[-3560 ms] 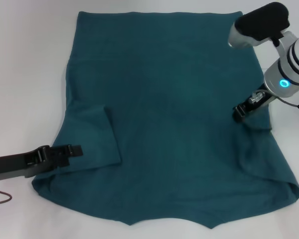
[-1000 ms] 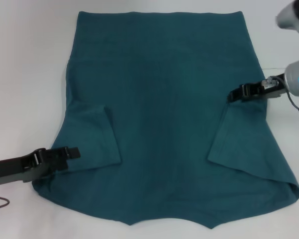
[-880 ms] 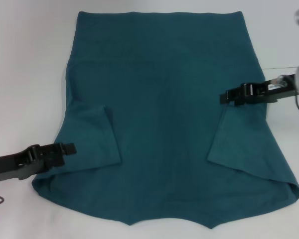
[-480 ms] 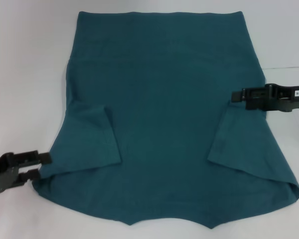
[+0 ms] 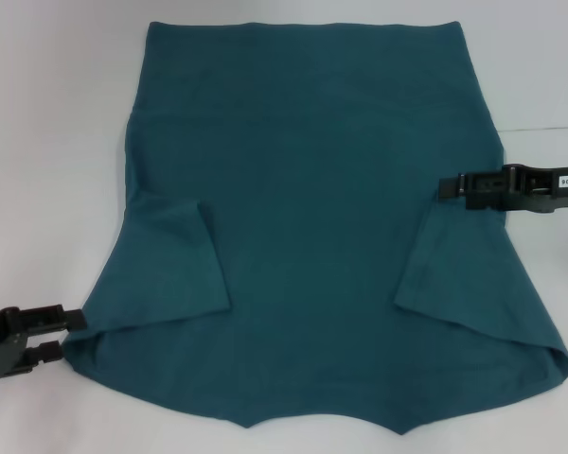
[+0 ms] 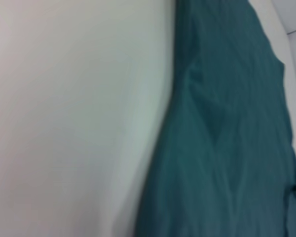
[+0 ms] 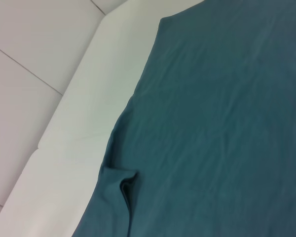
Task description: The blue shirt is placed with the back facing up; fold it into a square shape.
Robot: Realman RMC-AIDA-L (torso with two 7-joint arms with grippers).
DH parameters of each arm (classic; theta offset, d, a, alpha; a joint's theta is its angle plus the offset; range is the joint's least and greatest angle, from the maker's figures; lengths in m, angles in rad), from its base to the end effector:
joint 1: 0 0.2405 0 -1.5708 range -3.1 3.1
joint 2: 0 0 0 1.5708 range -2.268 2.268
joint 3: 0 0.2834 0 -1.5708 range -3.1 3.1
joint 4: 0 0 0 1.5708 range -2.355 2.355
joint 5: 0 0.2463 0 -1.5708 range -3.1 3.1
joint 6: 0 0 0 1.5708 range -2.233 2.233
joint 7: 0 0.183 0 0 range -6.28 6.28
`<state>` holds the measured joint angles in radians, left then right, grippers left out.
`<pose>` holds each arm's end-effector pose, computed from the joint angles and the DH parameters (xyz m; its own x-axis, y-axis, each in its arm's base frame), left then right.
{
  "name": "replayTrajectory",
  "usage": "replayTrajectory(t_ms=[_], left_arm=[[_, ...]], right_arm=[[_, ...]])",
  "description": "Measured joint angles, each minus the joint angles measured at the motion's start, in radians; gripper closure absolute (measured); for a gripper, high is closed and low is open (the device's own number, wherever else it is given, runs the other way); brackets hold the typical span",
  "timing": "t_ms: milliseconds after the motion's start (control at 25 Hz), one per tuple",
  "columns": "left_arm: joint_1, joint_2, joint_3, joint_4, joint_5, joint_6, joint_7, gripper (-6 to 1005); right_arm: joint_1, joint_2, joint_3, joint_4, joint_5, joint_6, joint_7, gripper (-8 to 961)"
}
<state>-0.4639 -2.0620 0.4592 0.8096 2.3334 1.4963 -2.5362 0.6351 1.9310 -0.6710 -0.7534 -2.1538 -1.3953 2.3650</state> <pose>-0.3775 0.3713 0.0076 -0.1449 0.8715 0.4685 0.9873 0.0957 0.1272 0.3038 0.4614 0.0441 0.2720 -0.8131 -0.5146 -0.9558 -0.2901 -0.0469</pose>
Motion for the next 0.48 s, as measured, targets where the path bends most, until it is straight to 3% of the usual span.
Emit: replayTrajectory(t_ms=[480], left_arm=[[-0.008, -0.005, 0.010, -0.039, 0.015, -0.106, 0.012, 339]], right_arm=[[-0.007, -0.004, 0.008, 0.000, 0.000, 0.007, 0.000, 219]])
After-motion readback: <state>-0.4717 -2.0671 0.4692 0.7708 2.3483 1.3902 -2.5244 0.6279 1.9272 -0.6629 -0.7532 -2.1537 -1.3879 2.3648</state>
